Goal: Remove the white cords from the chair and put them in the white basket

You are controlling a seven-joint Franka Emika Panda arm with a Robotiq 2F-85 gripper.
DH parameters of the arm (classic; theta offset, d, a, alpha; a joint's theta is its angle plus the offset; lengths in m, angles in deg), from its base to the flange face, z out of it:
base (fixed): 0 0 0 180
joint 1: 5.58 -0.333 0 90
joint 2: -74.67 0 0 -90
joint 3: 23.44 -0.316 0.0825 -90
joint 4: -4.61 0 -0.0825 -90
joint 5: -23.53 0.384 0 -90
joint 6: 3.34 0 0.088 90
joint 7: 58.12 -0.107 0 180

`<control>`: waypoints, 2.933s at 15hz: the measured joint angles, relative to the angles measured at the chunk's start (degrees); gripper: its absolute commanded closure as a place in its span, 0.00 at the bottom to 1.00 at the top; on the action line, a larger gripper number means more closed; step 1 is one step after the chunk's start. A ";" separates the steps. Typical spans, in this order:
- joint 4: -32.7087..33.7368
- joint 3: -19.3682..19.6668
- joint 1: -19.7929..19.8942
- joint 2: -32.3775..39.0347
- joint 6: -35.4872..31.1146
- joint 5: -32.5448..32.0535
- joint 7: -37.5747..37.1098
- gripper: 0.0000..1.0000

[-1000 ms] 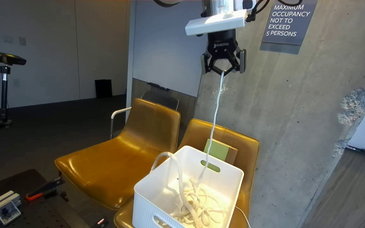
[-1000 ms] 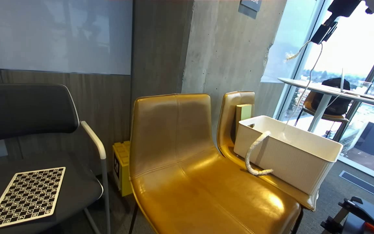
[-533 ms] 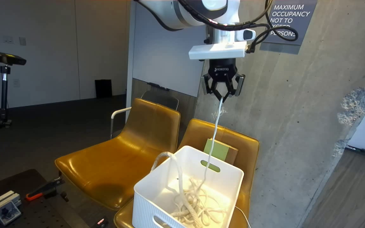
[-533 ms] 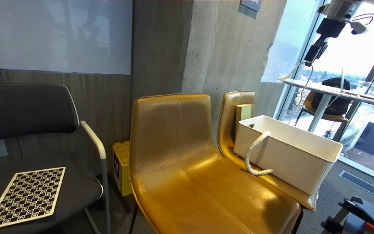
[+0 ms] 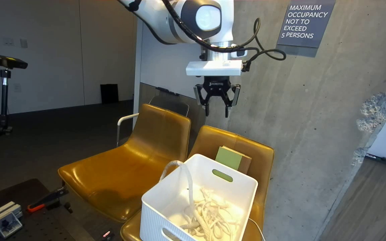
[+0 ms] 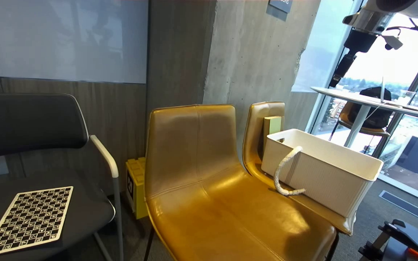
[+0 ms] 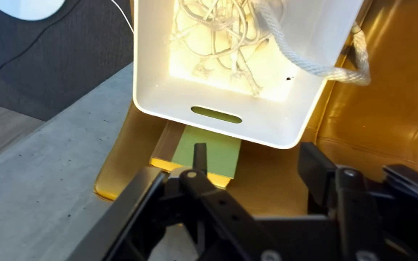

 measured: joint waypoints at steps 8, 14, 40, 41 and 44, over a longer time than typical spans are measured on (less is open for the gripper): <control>-15.26 -4.56 -5.38 -6.71 -8.19 -1.70 14.26 0.00; -20.94 -7.83 -12.21 -7.05 -8.95 -10.52 16.94 0.00; -14.96 -3.84 -15.88 18.58 -18.69 -64.07 4.71 0.42; -14.53 -3.84 -15.77 19.11 -18.69 -64.57 4.02 0.51; -13.76 -3.84 -15.53 20.25 -18.68 -64.71 2.53 0.73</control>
